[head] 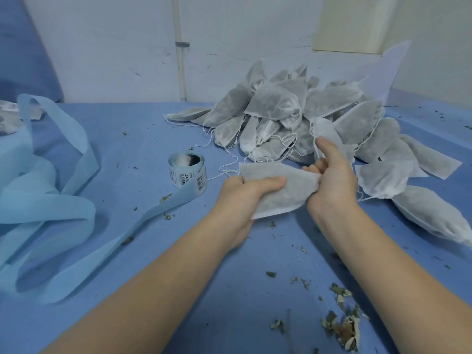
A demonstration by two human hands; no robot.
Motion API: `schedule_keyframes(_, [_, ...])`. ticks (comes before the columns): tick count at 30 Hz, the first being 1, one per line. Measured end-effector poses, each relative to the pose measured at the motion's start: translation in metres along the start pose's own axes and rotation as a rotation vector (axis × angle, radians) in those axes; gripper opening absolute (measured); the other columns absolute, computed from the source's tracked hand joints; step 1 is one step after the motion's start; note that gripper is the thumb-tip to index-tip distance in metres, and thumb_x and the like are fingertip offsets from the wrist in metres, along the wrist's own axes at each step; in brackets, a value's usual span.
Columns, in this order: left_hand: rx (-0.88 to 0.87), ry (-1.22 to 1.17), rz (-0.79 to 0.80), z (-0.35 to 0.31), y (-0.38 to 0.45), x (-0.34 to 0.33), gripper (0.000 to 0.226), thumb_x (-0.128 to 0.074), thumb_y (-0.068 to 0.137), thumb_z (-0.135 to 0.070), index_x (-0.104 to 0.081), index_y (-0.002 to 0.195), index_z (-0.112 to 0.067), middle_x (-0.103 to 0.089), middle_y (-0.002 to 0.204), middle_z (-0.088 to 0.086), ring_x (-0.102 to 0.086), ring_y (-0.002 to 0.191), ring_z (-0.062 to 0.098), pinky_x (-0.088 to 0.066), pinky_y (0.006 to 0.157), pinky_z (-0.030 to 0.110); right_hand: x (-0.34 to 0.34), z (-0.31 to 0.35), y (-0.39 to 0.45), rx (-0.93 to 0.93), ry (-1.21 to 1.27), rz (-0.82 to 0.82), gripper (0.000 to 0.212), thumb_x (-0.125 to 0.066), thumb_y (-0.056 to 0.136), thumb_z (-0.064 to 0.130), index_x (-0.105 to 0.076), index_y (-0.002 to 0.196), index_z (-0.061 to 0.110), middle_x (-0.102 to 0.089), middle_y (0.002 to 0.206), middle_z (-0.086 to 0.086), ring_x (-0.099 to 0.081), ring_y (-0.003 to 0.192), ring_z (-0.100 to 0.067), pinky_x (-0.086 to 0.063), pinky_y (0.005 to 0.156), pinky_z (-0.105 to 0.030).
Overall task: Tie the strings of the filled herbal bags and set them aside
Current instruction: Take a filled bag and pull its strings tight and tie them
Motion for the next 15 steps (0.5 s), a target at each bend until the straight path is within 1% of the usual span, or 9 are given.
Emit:
schedule_keyframes(2, [-0.038,-0.009,-0.040,-0.004,0.002,0.006,0.022,-0.068,0.079,0.000,-0.067,0.100,0.003,-0.073,0.090,0.011,-0.071,0.079,0.020,-0.057,0.078,0.029,-0.007,0.002,0.000,0.050,-0.138,0.132,0.029,-0.071,0.082,0.018,-0.056,0.058,0.021,-0.039,0.044,0.009,-0.039,0.040,-0.007,-0.041,0.051,-0.022])
schedule_keyframes(4, [-0.048,-0.012,-0.064,-0.010,0.003,0.011,0.020,-0.068,0.079,-0.001,-0.067,0.100,0.001,-0.073,0.086,0.010,-0.070,0.073,0.019,-0.058,0.074,0.031,-0.015,0.005,-0.003,0.156,-0.355,0.306,0.032,-0.072,0.080,0.020,-0.060,0.051,0.023,-0.049,0.052,0.007,-0.045,0.052,-0.010,-0.037,0.057,-0.024])
schedule_keyframes(6, [-0.023,-0.031,-0.068,-0.014,0.002,0.013,0.020,-0.065,0.081,-0.003,-0.066,0.101,0.000,-0.073,0.087,0.012,-0.070,0.075,0.022,-0.059,0.074,0.039,-0.023,0.007,-0.012,0.263,-0.545,0.481,0.023,-0.074,0.078,0.018,-0.070,0.057,0.024,-0.063,0.063,0.009,-0.057,0.063,-0.007,-0.045,0.063,-0.021])
schedule_keyframes(7, [-0.005,-0.048,-0.060,-0.015,0.001,0.013,0.020,-0.062,0.083,-0.006,-0.067,0.102,-0.001,-0.072,0.089,0.013,-0.070,0.079,0.025,-0.058,0.077,0.044,-0.025,0.007,-0.016,0.301,-0.609,0.555,0.018,-0.076,0.077,0.016,-0.074,0.061,0.026,-0.069,0.070,0.010,-0.062,0.071,-0.004,-0.049,0.068,-0.017])
schedule_keyframes(9, [0.017,-0.090,-0.029,-0.019,-0.001,0.013,0.021,-0.054,0.083,-0.012,-0.067,0.098,-0.004,-0.071,0.086,0.011,-0.068,0.082,0.028,-0.054,0.084,0.052,-0.029,0.006,-0.024,0.377,-0.732,0.669,0.018,-0.078,0.075,0.013,-0.075,0.064,0.027,-0.071,0.081,0.012,-0.063,0.082,0.001,-0.048,0.076,-0.013])
schedule_keyframes(11, [-0.003,-0.123,0.013,-0.023,-0.002,0.012,0.023,-0.050,0.083,-0.019,-0.067,0.087,-0.004,-0.070,0.074,0.008,-0.069,0.071,0.026,-0.055,0.078,0.051,-0.030,0.005,-0.027,0.439,-0.848,0.709,0.016,-0.079,0.074,0.013,-0.075,0.067,0.026,-0.068,0.090,0.012,-0.061,0.091,0.003,-0.045,0.084,-0.013])
schedule_keyframes(12, [-0.015,-0.123,0.035,-0.024,-0.002,0.011,0.024,-0.053,0.084,-0.022,-0.068,0.088,-0.004,-0.071,0.075,0.008,-0.069,0.070,0.025,-0.055,0.077,0.048,-0.030,0.005,-0.028,0.457,-0.889,0.713,0.014,-0.080,0.074,0.014,-0.075,0.068,0.026,-0.066,0.094,0.011,-0.060,0.094,0.004,-0.043,0.088,-0.012])
schedule_keyframes(13, [-0.031,-0.095,0.042,-0.024,-0.002,0.011,0.025,-0.057,0.085,-0.024,-0.069,0.093,-0.004,-0.072,0.081,0.009,-0.070,0.074,0.025,-0.055,0.079,0.043,-0.029,0.004,-0.028,0.467,-0.915,0.717,0.013,-0.079,0.075,0.015,-0.074,0.070,0.026,-0.065,0.098,0.010,-0.059,0.096,0.005,-0.041,0.090,-0.011])
schedule_keyframes(15, [-0.084,-0.023,0.001,-0.024,0.002,0.014,0.024,-0.062,0.086,-0.019,-0.069,0.101,-0.001,-0.072,0.088,0.011,-0.070,0.077,0.023,-0.056,0.076,0.034,-0.029,0.004,-0.028,0.481,-0.932,0.729,0.012,-0.078,0.076,0.015,-0.074,0.074,0.026,-0.064,0.101,0.008,-0.057,0.098,0.005,-0.039,0.093,-0.012])
Point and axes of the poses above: each hand's wrist, its own y-axis towards the middle knuckle, its own x-axis out of the back of the hand, z = x × y, the point moved 5 cm from there along y, towards the middle knuckle
